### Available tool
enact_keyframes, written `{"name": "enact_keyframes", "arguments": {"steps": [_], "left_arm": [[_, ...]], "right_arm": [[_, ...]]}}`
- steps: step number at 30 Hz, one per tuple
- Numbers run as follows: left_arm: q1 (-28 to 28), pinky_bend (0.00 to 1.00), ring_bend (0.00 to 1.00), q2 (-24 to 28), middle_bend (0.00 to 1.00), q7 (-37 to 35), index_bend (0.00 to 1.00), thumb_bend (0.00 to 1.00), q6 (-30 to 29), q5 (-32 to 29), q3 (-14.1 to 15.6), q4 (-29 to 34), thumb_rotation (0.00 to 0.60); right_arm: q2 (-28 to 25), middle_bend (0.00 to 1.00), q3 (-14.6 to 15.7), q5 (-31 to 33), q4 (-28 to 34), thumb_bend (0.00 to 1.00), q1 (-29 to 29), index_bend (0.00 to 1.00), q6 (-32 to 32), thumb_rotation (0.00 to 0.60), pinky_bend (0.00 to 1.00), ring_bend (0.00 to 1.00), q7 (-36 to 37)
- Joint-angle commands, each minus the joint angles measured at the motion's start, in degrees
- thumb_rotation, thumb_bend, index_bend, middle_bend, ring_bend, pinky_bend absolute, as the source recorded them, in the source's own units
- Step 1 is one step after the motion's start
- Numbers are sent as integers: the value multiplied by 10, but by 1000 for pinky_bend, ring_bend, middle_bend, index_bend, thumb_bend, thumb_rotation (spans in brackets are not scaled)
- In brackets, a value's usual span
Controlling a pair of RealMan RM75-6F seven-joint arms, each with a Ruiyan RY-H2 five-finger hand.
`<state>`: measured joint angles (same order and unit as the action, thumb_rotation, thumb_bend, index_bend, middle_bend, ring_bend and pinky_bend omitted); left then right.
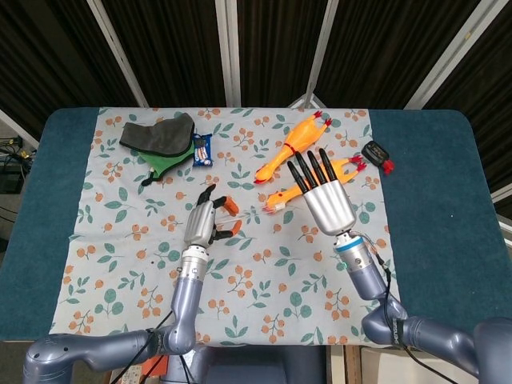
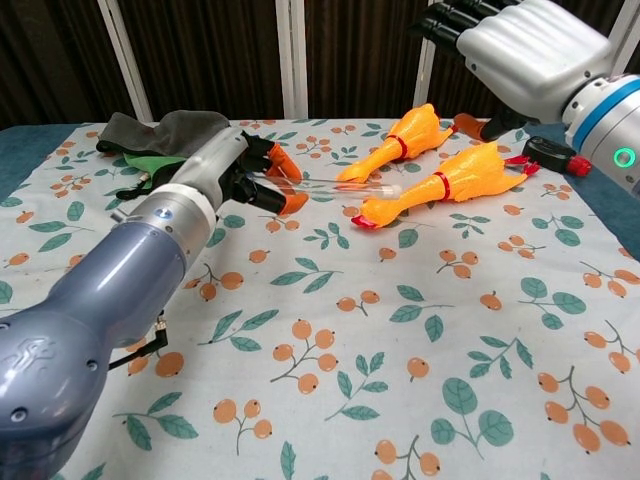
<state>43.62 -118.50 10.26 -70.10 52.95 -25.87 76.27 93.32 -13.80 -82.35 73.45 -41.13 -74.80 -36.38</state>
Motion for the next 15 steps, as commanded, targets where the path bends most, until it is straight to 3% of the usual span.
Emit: {"name": "enact_keyframes", "arguments": {"steps": [1, 9, 15], "left_arm": [[-13, 0, 44, 6, 513, -6, 661, 545, 6, 5, 17, -2, 600], [-41, 0, 45, 25, 499, -3, 644, 543, 19, 13, 60, -6, 600], [-63, 0, 44, 46, 409, 17, 531, 455, 16, 8, 78, 4, 600]], "right_arm": [[-2, 13, -1, 2, 1, 428, 2, 0, 0, 600, 0, 0, 1], [-10, 11, -2, 7, 14, 428, 6, 0, -1, 600, 0, 0, -1], [-16, 6, -1, 11, 29, 428, 10, 0, -1, 600, 0, 0, -10]]}}
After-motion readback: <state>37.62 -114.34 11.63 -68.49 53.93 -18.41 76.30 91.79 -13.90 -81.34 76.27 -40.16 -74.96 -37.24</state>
